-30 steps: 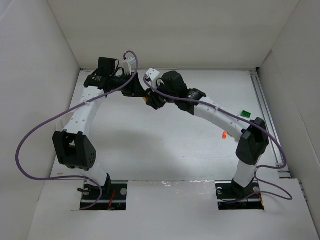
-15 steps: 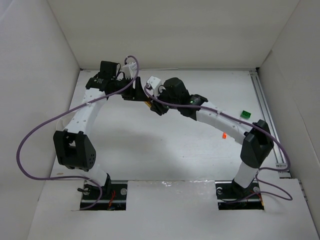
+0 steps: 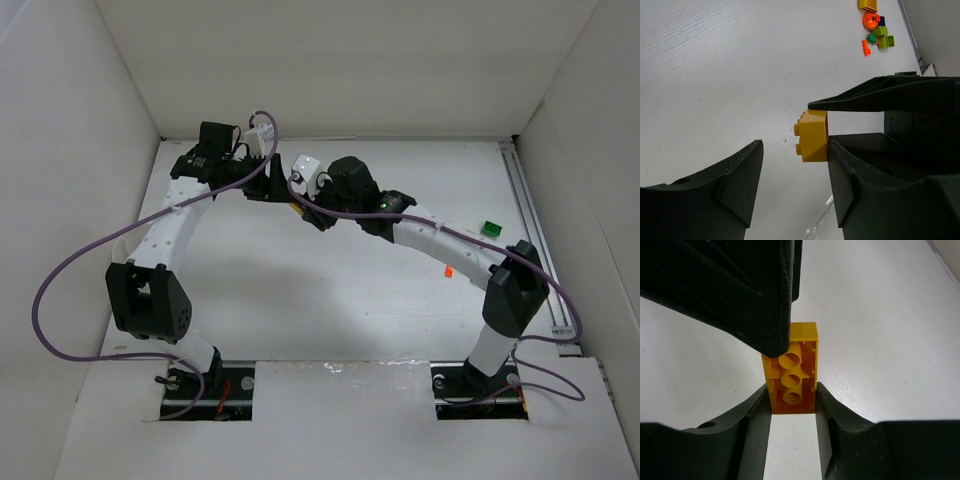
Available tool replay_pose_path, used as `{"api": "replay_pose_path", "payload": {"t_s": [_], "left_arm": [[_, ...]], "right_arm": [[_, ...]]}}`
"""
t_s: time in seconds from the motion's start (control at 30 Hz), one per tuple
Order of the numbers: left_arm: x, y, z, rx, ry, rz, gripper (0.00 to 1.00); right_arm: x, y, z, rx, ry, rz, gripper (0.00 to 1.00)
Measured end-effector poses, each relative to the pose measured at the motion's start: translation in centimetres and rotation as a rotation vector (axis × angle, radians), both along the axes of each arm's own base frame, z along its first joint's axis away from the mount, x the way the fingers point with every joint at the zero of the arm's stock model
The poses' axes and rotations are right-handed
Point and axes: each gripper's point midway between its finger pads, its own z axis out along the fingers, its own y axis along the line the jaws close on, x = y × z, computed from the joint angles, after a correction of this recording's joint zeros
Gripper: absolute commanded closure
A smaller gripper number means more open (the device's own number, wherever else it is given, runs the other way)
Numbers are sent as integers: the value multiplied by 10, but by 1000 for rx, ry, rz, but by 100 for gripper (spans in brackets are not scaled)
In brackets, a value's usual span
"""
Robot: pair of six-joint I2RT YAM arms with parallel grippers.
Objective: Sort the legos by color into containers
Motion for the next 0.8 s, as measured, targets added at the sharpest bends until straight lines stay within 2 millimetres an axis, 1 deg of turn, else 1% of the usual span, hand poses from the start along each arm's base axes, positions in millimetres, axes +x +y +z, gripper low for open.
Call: {"api": "replay_pose_path", "payload": {"t_s": [0.1,0.4,0.8], "left_arm": [[0,0,0,0,0,-1,50],[-4,-3,1,-13,3,-21,62],[-7,-8,2,-15,-4,-47,63]], "right_arm": [[0,0,0,-7,-10,5,99],[-2,2,0,-21,-23,11,99],[-1,2,2,-23,-34,17,99]]}}
